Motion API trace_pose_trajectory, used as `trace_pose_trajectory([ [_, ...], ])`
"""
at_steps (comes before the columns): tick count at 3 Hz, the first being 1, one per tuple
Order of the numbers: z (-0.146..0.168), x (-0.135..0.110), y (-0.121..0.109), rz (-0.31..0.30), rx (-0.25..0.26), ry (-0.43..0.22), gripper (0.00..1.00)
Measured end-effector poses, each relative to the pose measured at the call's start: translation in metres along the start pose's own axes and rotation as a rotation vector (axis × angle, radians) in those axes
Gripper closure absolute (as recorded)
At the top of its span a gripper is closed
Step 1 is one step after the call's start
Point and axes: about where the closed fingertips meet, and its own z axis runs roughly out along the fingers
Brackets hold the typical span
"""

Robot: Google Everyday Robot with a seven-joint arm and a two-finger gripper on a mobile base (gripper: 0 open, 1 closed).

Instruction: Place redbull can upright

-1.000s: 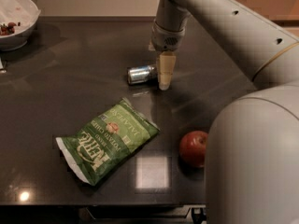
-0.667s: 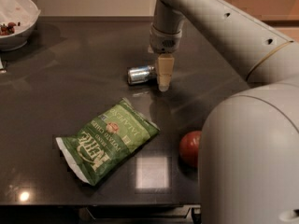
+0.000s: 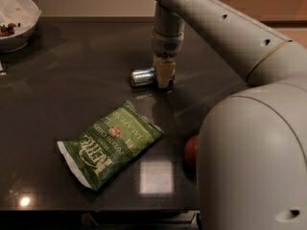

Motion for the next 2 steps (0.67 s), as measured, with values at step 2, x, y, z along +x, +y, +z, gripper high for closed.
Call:
trace_pose_trajectory([
  [2,-0.015,0.004,0.001,-0.043,0.030,0.007,0.89],
])
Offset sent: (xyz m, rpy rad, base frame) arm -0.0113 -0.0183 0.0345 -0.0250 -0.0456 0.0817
